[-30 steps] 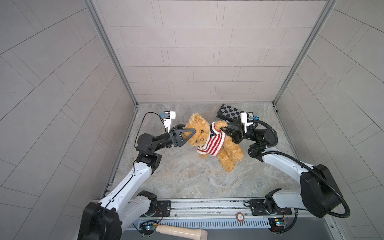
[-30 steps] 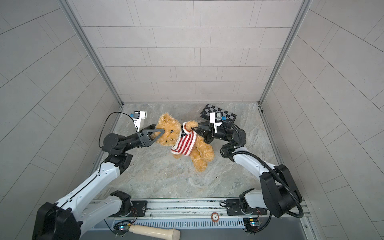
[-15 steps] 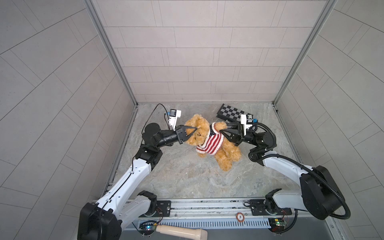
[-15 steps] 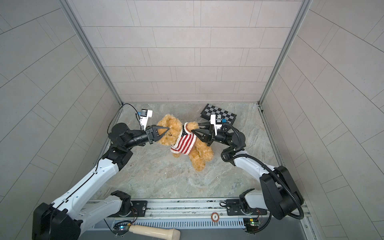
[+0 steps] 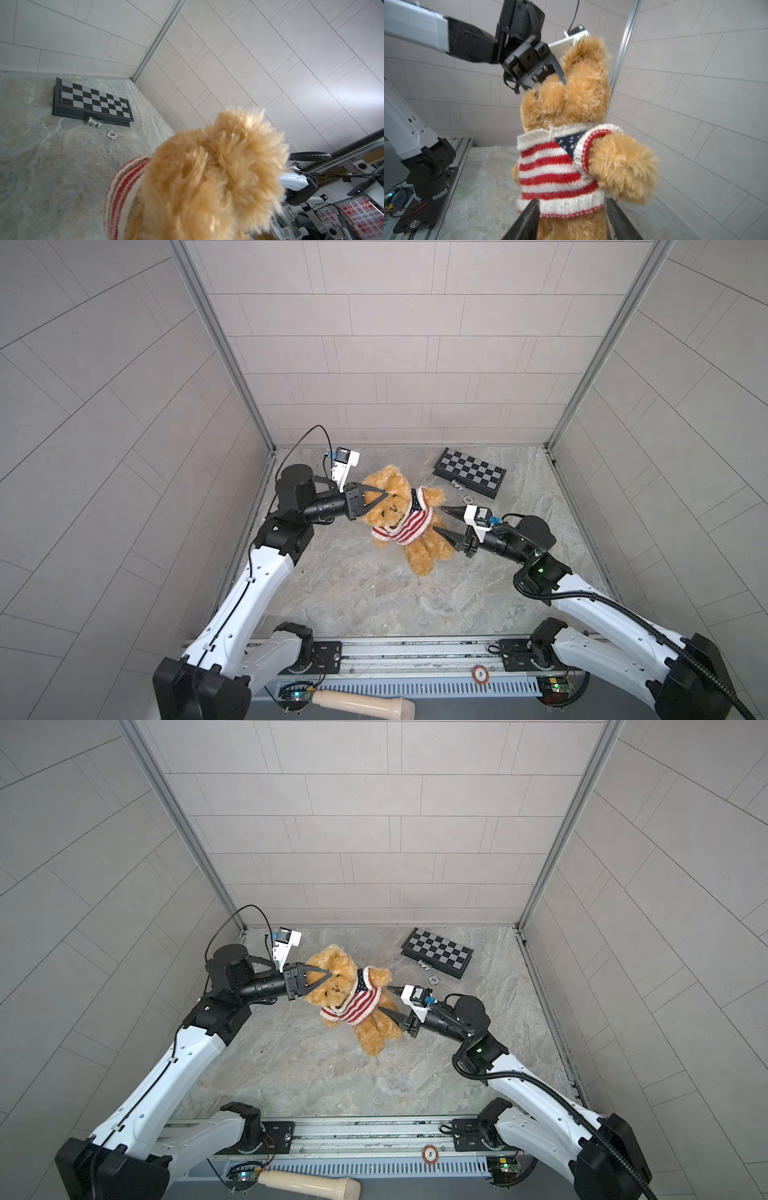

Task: Dress the teddy bear

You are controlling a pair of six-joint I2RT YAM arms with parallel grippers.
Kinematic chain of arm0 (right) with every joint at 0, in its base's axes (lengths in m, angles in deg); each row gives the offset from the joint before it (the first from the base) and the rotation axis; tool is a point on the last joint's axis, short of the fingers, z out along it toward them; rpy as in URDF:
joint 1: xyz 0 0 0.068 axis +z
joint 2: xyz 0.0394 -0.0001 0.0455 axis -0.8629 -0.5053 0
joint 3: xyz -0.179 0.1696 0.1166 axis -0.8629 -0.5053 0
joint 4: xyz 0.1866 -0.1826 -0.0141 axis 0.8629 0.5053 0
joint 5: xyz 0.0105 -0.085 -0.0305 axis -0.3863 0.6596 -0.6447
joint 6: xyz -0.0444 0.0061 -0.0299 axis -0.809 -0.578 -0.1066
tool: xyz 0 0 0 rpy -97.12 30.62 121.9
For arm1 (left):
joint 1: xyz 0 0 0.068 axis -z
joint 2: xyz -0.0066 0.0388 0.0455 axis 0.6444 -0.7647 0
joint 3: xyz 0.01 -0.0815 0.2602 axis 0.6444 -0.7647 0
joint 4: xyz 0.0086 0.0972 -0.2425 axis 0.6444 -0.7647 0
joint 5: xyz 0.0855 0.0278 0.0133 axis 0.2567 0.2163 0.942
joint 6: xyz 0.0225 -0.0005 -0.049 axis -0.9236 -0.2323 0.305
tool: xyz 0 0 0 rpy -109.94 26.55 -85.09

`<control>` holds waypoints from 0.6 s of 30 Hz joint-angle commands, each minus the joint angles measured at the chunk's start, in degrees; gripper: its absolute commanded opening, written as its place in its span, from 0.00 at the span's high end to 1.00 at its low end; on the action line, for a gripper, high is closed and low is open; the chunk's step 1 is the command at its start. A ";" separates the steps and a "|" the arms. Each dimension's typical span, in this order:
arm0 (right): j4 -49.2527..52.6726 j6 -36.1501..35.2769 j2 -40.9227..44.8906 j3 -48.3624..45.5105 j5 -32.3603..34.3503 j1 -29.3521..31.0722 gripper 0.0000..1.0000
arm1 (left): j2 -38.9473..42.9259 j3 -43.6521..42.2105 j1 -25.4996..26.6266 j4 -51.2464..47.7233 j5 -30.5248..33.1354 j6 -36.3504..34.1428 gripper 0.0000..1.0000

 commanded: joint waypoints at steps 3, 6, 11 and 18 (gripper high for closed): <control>4.74 -13.15 -0.06 0.58 4.92 2.50 0.61 | 0.96 3.39 0.81 -6.15 -4.80 -5.40 1.00; 3.96 -14.68 -0.86 0.95 4.53 3.02 0.62 | 1.17 3.63 1.49 -6.68 -4.91 -6.07 1.00; 3.94 -16.60 -1.43 1.02 4.35 3.39 0.63 | 0.25 4.59 1.64 -6.86 -5.28 -5.06 1.00; 2.57 -17.76 -2.58 1.46 2.92 3.55 0.79 | 0.12 5.46 2.10 -7.56 -5.39 -4.56 1.00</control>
